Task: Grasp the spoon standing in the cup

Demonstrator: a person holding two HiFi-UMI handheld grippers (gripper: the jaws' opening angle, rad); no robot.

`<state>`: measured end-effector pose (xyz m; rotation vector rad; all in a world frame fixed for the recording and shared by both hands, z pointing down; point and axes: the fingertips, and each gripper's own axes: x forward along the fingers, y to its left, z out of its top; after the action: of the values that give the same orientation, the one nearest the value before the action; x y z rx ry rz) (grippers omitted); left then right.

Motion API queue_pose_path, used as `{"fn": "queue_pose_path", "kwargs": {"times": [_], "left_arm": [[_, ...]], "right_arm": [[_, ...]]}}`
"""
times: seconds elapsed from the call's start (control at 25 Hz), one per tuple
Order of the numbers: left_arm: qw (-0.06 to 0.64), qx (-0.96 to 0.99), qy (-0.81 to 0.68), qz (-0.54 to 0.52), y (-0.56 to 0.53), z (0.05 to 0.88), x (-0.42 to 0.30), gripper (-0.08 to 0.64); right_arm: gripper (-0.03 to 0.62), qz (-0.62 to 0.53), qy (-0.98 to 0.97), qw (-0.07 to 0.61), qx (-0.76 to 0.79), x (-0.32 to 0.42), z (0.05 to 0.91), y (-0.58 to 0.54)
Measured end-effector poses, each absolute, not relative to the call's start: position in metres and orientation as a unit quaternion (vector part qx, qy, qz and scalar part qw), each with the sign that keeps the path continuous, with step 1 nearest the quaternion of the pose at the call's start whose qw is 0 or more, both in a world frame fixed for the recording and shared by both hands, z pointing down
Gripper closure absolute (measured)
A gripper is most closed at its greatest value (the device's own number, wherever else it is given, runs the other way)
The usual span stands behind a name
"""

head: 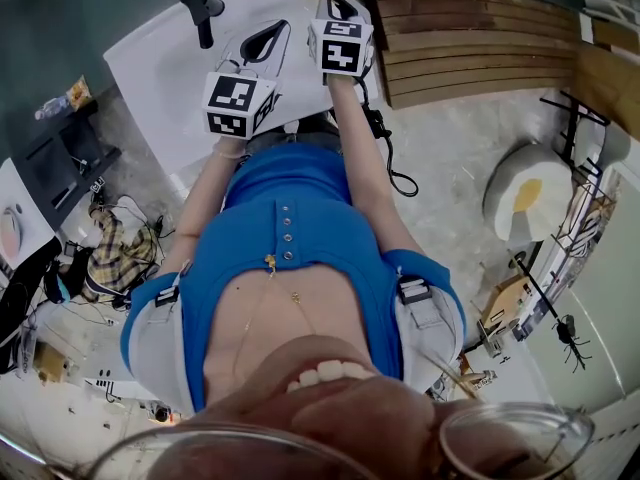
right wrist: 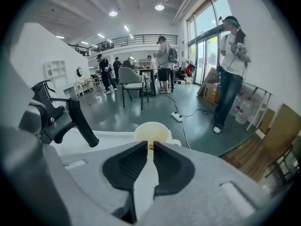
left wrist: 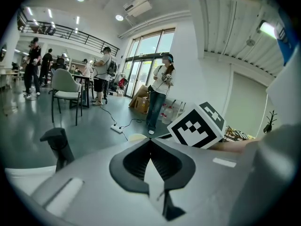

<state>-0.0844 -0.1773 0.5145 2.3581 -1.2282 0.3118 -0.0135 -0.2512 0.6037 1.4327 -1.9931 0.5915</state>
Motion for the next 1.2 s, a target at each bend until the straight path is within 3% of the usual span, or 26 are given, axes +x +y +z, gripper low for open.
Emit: {"fn": "queue_pose_path", "kwargs": {"times": [1.2], "left_arm": [[0.188,0.867,-0.446,0.118,-0.165,0.501,-0.065,0.563]], "right_arm": [[0.554,0.116,-0.818,0.219,0.518,-0.003,0.536,-0.243]]}}
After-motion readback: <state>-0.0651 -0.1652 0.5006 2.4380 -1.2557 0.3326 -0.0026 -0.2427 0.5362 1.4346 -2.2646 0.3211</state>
